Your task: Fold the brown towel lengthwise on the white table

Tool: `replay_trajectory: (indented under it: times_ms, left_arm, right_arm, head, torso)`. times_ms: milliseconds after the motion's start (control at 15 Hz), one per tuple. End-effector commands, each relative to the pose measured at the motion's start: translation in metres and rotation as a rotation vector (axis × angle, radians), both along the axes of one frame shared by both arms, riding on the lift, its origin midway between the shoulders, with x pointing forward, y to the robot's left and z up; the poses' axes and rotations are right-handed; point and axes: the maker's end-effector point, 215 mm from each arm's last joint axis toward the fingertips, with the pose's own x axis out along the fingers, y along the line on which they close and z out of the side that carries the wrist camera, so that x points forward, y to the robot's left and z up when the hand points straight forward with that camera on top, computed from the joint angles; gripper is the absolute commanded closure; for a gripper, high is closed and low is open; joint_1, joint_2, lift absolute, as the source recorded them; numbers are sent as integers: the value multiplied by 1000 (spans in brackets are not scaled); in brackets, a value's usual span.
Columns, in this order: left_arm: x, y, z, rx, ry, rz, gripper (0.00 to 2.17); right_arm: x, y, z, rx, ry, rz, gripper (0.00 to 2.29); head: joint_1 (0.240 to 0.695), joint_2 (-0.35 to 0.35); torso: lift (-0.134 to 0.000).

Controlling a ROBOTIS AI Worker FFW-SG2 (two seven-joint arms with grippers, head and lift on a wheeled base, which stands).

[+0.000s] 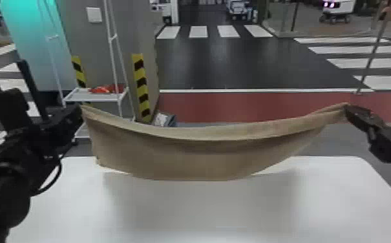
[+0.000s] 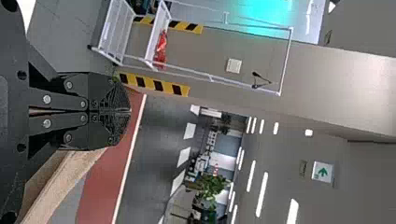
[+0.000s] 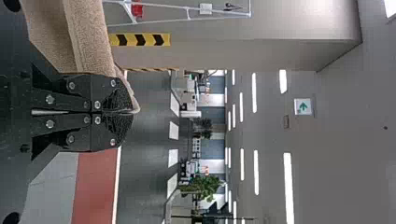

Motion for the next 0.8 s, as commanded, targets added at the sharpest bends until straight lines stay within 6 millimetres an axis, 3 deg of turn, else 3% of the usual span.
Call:
replay_trajectory:
  times_ms: [0,133,333,400,533,733]
  left_arm:
    - [-40,0,-19,9,31,-6,1713]
    - [-81,-15,-53,35,102,-6,1713]
    - [-143,-24,-96,76,187,24,1713]
    - [-158,-26,-108,84,223,31,1713]
    - [-197,-35,-123,102,315,20,1713]
    - [-237,-44,-138,102,470,2,1713]
  right_arm:
    - [-38,-46,-20,6,24,-26,1595]
    - [-66,-62,-51,-42,38,-34,1595]
    - [-103,-69,-111,-46,128,-8,1595]
    - [-114,-68,-125,-41,150,8,1595]
    - [-135,-72,-138,-71,155,12,1595]
    - [-174,-76,-146,-34,181,44,1595]
  head:
    - [461,29]
    - [497,1]
    - [580,-36]
    - [641,-51]
    - [695,-61]
    - [695,-87]
  torso:
    - [-112]
    - [-112]
    - [-112]
    - [-112]
    - [-112]
    - [-112]
